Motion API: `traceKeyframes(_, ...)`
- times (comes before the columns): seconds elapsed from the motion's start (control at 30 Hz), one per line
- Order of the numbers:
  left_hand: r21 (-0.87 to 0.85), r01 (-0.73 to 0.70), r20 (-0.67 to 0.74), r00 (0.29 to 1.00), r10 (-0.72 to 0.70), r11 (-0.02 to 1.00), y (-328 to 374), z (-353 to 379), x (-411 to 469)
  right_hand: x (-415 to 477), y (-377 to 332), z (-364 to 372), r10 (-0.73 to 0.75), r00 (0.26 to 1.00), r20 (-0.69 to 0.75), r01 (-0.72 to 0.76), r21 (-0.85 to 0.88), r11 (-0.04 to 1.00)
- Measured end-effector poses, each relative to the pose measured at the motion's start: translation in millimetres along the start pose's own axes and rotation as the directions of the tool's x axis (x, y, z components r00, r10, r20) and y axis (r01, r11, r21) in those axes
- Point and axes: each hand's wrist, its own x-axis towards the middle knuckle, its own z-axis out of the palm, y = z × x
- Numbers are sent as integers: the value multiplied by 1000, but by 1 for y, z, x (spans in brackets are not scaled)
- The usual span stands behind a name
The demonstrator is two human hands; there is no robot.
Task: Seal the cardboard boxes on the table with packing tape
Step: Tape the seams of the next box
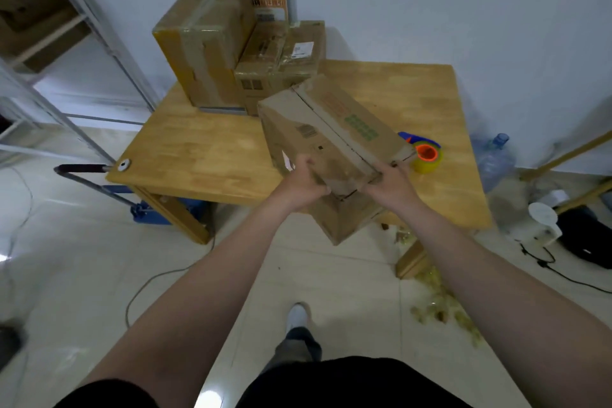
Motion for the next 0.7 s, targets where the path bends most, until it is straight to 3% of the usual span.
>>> traceKeyframes(0.17,259,-119,-76,987,143,959,12,-20,28,6,-12,20,86,991,104,-79,-72,994)
traceKeyframes(0.33,583,-202,170,978,125,787,19,-51,71,33,-29,44,163,980,111,-132,-241,961)
traceKeyframes(0.43,569,-191,334,943,-12,800,31,-74,88,46,-29,46,208,973,104,-173,-279,945)
traceKeyframes(0.5,572,-192,357,933,-31,798,33,-84,100,60,-28,38,214,969,125,-168,-304,938)
traceKeyframes(0.7,660,-222,229,969,89,718,38,-78,138,105,-16,23,66,994,-83,-94,-392,915)
